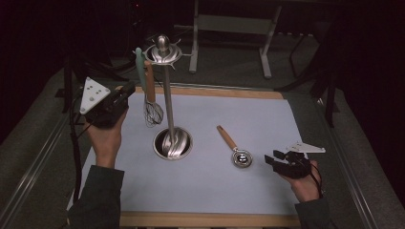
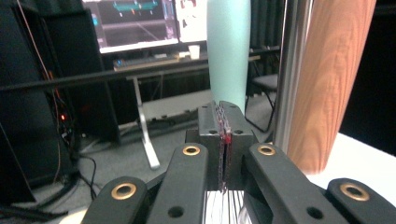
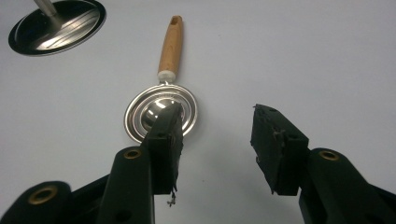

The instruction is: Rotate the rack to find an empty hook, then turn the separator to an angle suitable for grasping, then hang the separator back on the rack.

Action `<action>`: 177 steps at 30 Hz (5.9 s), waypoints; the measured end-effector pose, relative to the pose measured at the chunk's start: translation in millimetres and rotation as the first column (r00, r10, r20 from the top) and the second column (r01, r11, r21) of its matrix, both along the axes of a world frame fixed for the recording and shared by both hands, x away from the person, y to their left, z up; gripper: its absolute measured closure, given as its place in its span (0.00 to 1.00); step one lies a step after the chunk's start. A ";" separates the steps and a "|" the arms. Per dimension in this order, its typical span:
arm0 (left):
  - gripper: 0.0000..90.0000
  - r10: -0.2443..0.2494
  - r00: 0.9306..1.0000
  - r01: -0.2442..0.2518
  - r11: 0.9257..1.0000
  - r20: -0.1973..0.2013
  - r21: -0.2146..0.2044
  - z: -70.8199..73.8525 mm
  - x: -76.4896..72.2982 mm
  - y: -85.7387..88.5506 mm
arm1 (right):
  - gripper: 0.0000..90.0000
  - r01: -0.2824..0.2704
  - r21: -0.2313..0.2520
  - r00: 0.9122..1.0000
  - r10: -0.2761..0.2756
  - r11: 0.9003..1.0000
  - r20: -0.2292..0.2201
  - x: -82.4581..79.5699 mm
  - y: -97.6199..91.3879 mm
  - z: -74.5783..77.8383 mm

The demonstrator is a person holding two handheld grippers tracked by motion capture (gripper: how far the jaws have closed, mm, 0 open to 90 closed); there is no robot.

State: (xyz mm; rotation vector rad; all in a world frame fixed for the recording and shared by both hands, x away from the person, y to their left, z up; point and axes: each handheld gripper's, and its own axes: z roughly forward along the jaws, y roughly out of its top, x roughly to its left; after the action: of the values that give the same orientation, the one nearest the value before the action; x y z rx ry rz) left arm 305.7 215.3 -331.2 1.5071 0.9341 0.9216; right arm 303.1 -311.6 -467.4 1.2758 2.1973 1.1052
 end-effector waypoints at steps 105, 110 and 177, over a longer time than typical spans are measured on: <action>0.78 0.073 0.870 0.001 0.989 -0.487 0.150 -209.1 -8.4 -5.6 | 0.79 -0.188 0.050 0.896 0.192 0.981 -0.400 120.8 104.7 -41.8; 0.78 0.071 0.870 0.003 0.989 -0.488 0.150 -209.2 -8.3 -5.7 | 0.78 -0.210 -0.005 0.883 0.187 0.978 -0.430 124.2 115.2 -41.3; 0.77 0.072 0.866 0.010 0.987 -0.494 0.162 -209.3 -7.6 -6.8 | 0.79 -0.371 -0.217 0.863 0.250 0.903 -0.439 107.5 161.8 -6.3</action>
State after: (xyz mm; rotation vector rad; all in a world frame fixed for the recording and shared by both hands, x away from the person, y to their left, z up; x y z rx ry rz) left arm 298.1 208.5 -540.6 1.9244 1.2808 0.6432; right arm 410.6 -149.9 -473.7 1.1094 2.8325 0.6065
